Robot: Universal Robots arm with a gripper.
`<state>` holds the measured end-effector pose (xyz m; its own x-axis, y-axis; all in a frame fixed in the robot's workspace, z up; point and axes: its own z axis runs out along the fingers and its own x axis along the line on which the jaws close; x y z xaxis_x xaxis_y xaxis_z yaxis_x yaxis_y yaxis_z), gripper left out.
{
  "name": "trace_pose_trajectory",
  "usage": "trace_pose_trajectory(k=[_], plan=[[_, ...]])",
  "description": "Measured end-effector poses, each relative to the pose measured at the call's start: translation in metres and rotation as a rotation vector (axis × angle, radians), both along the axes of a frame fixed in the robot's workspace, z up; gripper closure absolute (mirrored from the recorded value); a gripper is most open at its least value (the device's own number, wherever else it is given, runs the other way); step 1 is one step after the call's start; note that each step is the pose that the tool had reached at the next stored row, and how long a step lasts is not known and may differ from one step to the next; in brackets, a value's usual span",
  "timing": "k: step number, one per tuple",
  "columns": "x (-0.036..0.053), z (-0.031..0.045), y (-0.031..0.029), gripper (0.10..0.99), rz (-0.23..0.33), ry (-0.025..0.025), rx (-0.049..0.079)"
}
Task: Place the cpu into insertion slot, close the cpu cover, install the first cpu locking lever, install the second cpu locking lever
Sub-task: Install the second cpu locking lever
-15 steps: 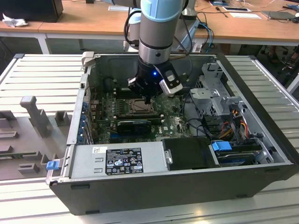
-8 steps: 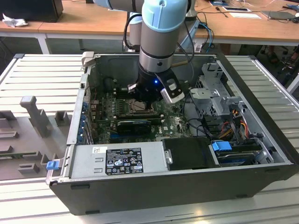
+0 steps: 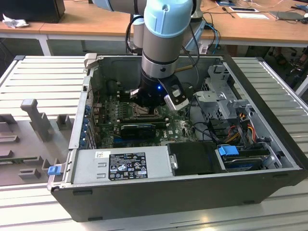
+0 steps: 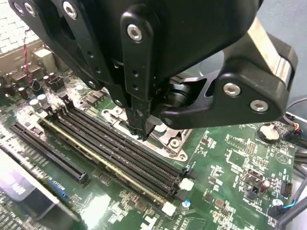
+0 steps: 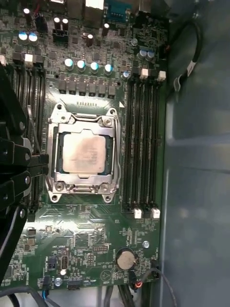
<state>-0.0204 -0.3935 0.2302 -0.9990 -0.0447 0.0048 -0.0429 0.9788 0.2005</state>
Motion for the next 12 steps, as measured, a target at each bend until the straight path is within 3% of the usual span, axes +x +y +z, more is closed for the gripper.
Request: trace_pose_trajectory(k=[12], plan=[[-0.0361,-0.0027,-0.0026,0.98,0.022,0.0,0.006]])
